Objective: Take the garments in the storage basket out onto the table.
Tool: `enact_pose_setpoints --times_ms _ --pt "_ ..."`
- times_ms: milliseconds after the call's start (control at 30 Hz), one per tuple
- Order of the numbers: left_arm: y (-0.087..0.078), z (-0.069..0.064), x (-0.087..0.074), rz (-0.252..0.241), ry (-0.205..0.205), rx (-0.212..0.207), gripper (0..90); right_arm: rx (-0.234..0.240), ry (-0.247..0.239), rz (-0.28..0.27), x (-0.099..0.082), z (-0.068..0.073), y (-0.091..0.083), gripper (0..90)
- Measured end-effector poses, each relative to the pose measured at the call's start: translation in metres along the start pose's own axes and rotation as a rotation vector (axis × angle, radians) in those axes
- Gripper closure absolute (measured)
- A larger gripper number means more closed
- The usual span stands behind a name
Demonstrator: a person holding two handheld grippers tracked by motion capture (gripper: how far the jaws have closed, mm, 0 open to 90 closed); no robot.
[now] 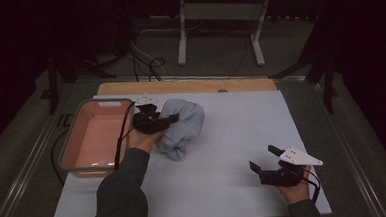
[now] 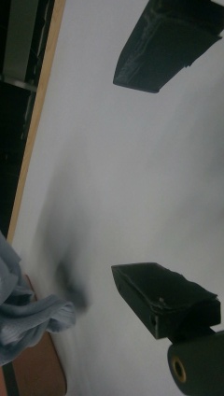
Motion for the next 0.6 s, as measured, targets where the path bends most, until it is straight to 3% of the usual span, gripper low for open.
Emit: enact_pose_setpoints --times_ms 300,333,367,600 --pt "0.023 -0.014 -0.003 0.0 -0.001 -0.055 64.1 0.001 -0.002 -0.001 0.0 0.0 0.0 8.7" --pt "0.027 -0.015 -0.004 -0.005 -0.02 -0.06 60.3 0.001 -0.002 0.0 0.0 0.0 0.0 8.7" --pt "0.029 -0.015 -0.005 -0.001 -0.029 -0.062 50.9 0.001 -0.002 -0.001 0.0 0.0 0.0 8.7" --pt "0.034 -0.018 -0.008 0.014 -0.034 -0.02 16.2 0.002 0.002 -0.004 0.0 0.0 0.0 8.7"
Point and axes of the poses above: each handheld gripper's, and its own axes: y roughly forward along the jaws, x roughly out of its top, z roughly to its left, the point moved 1 cm from there along y, roughly forward along the jaws, and after that the axes turned 4 degrees about y, right-handed, at the moved point
